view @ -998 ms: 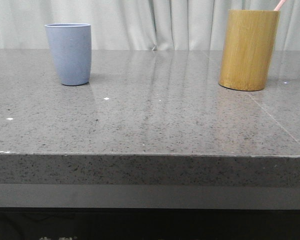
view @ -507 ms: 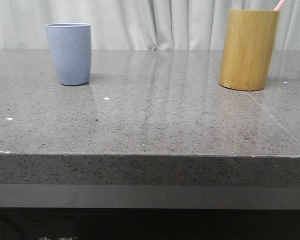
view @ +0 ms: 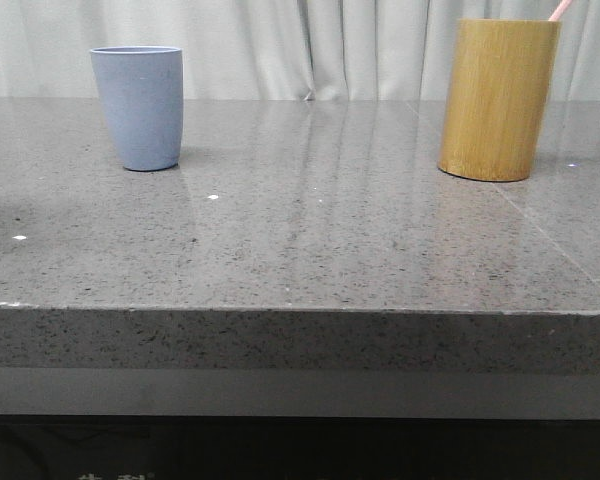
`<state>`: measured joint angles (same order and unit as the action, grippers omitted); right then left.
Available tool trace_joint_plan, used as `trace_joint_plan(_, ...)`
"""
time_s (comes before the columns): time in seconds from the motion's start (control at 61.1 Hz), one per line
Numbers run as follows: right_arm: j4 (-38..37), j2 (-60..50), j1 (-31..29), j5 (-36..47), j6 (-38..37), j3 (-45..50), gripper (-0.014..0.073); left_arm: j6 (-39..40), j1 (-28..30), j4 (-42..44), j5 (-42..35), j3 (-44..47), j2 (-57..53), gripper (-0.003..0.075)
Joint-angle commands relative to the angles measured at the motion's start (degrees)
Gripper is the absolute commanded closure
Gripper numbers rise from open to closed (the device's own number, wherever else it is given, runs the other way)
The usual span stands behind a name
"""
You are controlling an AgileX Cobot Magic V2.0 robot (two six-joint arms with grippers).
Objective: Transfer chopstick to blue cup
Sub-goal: 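Move the left gripper over the light blue cup and lower it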
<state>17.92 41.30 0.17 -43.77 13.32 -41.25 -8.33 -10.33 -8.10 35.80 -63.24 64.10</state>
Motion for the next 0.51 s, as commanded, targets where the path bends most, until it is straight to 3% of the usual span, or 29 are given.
trace_joint_plan(0.0, 1.6, 0.2, 0.1, 2.8, 1.3, -2.0, 0.0034, -0.7, -2.2, -0.6, -1.5, -6.6, 3.2, 0.0227)
trace_joint_plan(0.36, 1.6, 0.2, 0.1, 2.6, 1.3, -2.0, 0.0034, -0.7, -3.7, 0.1, 17.2, -31.3, 24.6, 0.0227)
trace_joint_plan(0.491, 1.6, 0.2, 0.1, 2.5, 1.3, -2.0, 0.0034, -0.7, -3.7, 0.3, 20.4, -37.9, 31.2, 0.0227)
